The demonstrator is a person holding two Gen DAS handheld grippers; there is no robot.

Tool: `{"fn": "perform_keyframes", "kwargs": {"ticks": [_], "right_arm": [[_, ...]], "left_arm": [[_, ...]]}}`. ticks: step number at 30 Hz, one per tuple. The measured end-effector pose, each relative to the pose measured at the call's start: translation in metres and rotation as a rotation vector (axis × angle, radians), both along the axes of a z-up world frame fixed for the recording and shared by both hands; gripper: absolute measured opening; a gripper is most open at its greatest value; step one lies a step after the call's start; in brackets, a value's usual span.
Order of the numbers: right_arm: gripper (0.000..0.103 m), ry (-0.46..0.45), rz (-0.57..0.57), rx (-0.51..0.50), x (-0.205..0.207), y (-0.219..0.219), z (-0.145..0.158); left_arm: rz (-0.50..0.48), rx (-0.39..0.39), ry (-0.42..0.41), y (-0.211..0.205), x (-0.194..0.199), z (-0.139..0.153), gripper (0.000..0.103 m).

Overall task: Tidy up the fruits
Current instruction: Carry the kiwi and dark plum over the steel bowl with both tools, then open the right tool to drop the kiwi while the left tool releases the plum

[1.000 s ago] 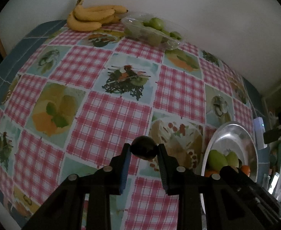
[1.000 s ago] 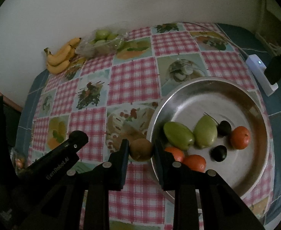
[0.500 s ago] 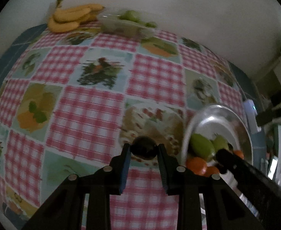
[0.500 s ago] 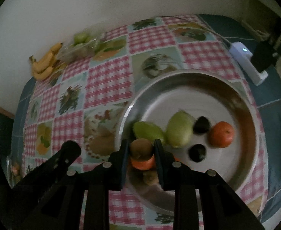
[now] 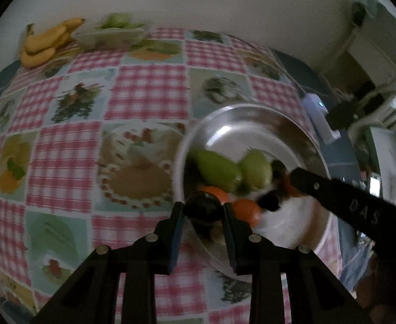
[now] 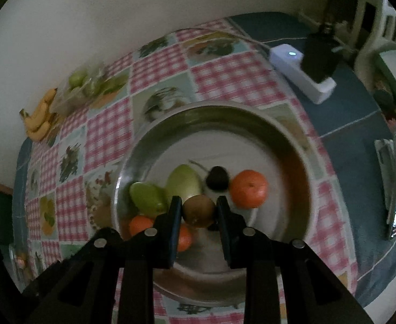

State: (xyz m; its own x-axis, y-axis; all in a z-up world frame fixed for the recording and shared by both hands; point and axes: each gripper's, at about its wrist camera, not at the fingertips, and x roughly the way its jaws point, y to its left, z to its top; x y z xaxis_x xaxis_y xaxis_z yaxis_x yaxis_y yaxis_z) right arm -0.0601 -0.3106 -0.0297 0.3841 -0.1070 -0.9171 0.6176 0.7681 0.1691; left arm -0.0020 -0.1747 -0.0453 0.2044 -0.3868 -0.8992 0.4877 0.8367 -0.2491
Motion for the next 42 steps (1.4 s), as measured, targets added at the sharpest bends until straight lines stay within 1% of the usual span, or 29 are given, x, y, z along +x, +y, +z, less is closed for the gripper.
{"fn": "perform_keyframes", "kwargs": {"ticks": [5, 8, 10, 16, 22, 29, 42], "right_arm": [[0.028, 0.000, -0.026, 0.000, -0.011, -0.009, 0.002], [0.028, -0.005, -0.033, 0.001, -0.015, -0.012, 0.004], [0.028, -0.006, -0.035, -0.001, -0.017, -0.011, 0.005], [0.028, 0.015, -0.019, 0.002, -0.015, -0.008, 0.001], [0.028, 0.067, -0.018, 0.021, -0.016, -0.009, -0.014], [0.028, 0.119, -0.018, 0.053, -0.015, -0.010, -0.031], [0.028, 0.173, -0.014, 0.059, -0.010, -0.005, -0.044]], "left_arm": [[-0.063, 0.001, 0.016, -0.018, -0.014, -0.003, 0.030], [-0.092, 0.014, 0.010, -0.025, -0.023, -0.003, 0.030], [-0.113, 0.025, 0.008, -0.030, -0.027, -0.005, 0.030], [-0.171, 0.049, 0.037, -0.043, -0.041, -0.016, 0.030], [-0.161, 0.067, 0.070, -0.043, -0.039, -0.026, 0.030], [-0.157, 0.069, 0.087, -0.042, -0.037, -0.030, 0.030], [-0.153, 0.063, 0.113, -0.041, -0.036, -0.034, 0.031]]}}
